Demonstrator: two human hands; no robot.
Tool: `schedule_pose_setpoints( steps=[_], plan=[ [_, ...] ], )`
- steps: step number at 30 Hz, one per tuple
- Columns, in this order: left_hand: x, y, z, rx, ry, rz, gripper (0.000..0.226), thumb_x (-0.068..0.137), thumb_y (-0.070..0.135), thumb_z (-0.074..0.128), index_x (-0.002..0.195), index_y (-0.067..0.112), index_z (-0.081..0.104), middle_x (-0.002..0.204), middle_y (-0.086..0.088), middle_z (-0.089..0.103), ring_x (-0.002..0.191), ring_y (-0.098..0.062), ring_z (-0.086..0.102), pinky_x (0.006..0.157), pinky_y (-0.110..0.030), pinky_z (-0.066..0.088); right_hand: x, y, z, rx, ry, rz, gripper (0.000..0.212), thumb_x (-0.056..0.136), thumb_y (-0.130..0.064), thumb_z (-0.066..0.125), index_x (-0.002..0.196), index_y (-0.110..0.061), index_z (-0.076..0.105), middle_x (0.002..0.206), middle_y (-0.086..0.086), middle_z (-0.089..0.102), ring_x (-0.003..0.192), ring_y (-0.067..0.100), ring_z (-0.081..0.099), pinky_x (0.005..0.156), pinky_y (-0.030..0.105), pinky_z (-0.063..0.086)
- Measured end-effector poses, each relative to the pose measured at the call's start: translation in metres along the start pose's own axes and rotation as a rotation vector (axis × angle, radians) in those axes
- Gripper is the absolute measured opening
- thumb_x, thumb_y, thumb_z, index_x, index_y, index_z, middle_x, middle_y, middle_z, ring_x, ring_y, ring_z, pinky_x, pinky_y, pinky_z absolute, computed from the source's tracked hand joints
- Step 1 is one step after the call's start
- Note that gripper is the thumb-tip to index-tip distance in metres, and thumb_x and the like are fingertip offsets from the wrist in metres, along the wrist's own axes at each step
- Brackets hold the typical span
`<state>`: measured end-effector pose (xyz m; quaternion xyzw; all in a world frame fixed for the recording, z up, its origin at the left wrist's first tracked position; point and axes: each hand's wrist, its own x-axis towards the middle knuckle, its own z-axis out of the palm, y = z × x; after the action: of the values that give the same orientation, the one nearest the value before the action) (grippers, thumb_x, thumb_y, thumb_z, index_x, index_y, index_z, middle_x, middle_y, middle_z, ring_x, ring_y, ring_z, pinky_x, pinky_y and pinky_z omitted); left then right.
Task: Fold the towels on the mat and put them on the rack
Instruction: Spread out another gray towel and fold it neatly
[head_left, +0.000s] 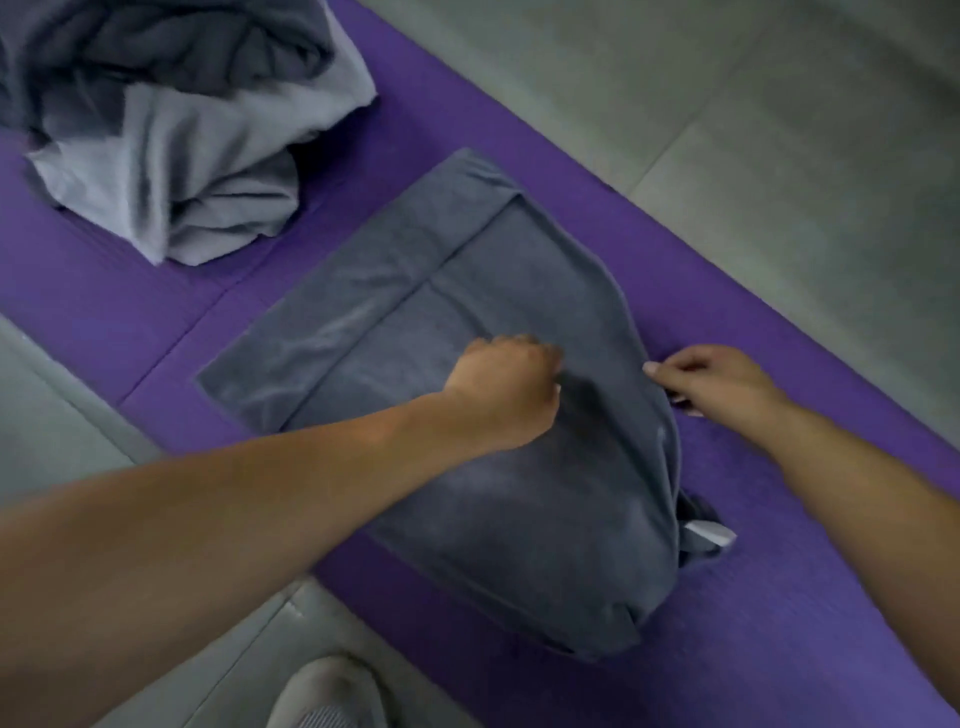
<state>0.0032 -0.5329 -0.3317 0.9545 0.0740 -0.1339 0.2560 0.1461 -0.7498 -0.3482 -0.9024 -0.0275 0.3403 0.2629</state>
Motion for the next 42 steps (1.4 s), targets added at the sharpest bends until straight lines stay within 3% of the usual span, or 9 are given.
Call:
schedule_pose_setpoints(
  steps=[7,14,17,21,26,32,34,38,42],
  plan=[
    [0.079,0.045,0.014,-0.063,-0.224,0.409,0.062,0.098,0.017,0.056,0.156,0.020,0.034,0.160,-0.005,0.036,0.144,-0.020,0.038,0.115,-0.036,0.035,-0.017,0.018,0.013,0.296,0.005,-0.159,0.017,0.089,-0.026,0.072,0.076,-0.023,0.062,0.069,0.002,0.059,0.068,0.014,0.052,0.065,0.029,0.041],
    [0.090,0.041,0.004,-0.287,-0.163,0.373,0.017,0.090,0.023,0.075,0.105,0.015,0.074,0.088,0.013,0.068,0.074,0.010,0.058,0.071,-0.008,0.039,-0.052,0.020,0.010,0.918,-0.183,-0.054,0.019,0.085,-0.032,0.070,0.088,-0.015,0.062,0.070,0.000,0.065,0.059,0.011,0.059,0.049,0.022,0.047],
    [0.088,0.028,-0.006,-0.338,-0.102,0.291,0.010,0.088,0.016,0.077,0.097,0.014,0.073,0.087,0.003,0.073,0.076,-0.003,0.067,0.072,-0.017,0.050,-0.060,0.036,0.007,0.843,-0.382,-0.005,0.032,0.076,-0.040,0.071,0.092,-0.013,0.072,0.082,0.004,0.072,0.072,0.016,0.067,0.063,0.027,0.055],
    [0.090,0.003,-0.016,-0.399,-0.065,0.171,0.009,0.089,0.009,0.075,0.093,0.017,0.071,0.085,-0.001,0.073,0.073,-0.009,0.067,0.078,-0.032,0.055,-0.070,0.054,0.003,0.933,-0.468,-0.023,0.018,0.082,-0.026,0.076,0.079,-0.017,0.061,0.075,0.004,0.063,0.064,0.014,0.060,0.058,0.025,0.053],
    [0.084,0.003,-0.020,-0.320,-0.095,0.165,0.011,0.089,0.017,0.076,0.094,0.026,0.071,0.086,0.009,0.072,0.074,-0.003,0.067,0.074,-0.020,0.051,-0.091,0.051,-0.007,1.203,-0.418,-0.112,0.012,0.089,-0.024,0.063,0.083,-0.014,0.064,0.083,0.006,0.064,0.073,0.018,0.062,0.065,0.029,0.056],
    [0.079,0.003,-0.034,-0.147,-0.057,0.178,0.012,0.091,0.015,0.073,0.096,0.025,0.068,0.091,0.004,0.073,0.081,-0.008,0.065,0.073,-0.010,0.046,-0.107,0.066,-0.057,0.587,-0.454,-0.093,0.028,0.080,-0.032,0.081,0.096,-0.011,0.071,0.090,0.006,0.073,0.079,0.016,0.069,0.067,0.027,0.054],
    [0.075,0.011,-0.037,-0.091,-0.105,0.170,0.024,0.092,0.010,0.071,0.097,0.034,0.066,0.100,0.003,0.073,0.088,-0.013,0.068,0.086,-0.020,0.052,-0.114,0.080,-0.069,0.359,-0.479,-0.094,0.030,0.082,-0.038,0.076,0.092,-0.010,0.072,0.085,0.004,0.073,0.076,0.015,0.068,0.066,0.026,0.052],
    [0.058,0.066,-0.030,0.323,-0.293,0.247,0.062,0.089,0.016,0.060,0.145,0.040,0.049,0.144,0.006,0.052,0.126,-0.015,0.055,0.102,-0.030,0.043,-0.128,0.106,-0.069,0.479,-0.304,-0.194,0.029,0.083,-0.037,0.071,0.091,-0.009,0.068,0.084,0.005,0.071,0.079,0.017,0.065,0.075,0.031,0.052],
    [0.039,0.148,-0.004,0.111,-0.343,0.464,0.059,0.094,0.033,0.065,0.148,0.040,0.045,0.097,0.035,0.058,0.073,0.022,0.053,0.068,-0.004,0.034,-0.138,0.116,-0.057,0.685,-0.264,-0.268,0.019,0.083,-0.031,0.070,0.092,-0.014,0.069,0.087,0.003,0.071,0.081,0.014,0.066,0.072,0.025,0.053]
  ],
)
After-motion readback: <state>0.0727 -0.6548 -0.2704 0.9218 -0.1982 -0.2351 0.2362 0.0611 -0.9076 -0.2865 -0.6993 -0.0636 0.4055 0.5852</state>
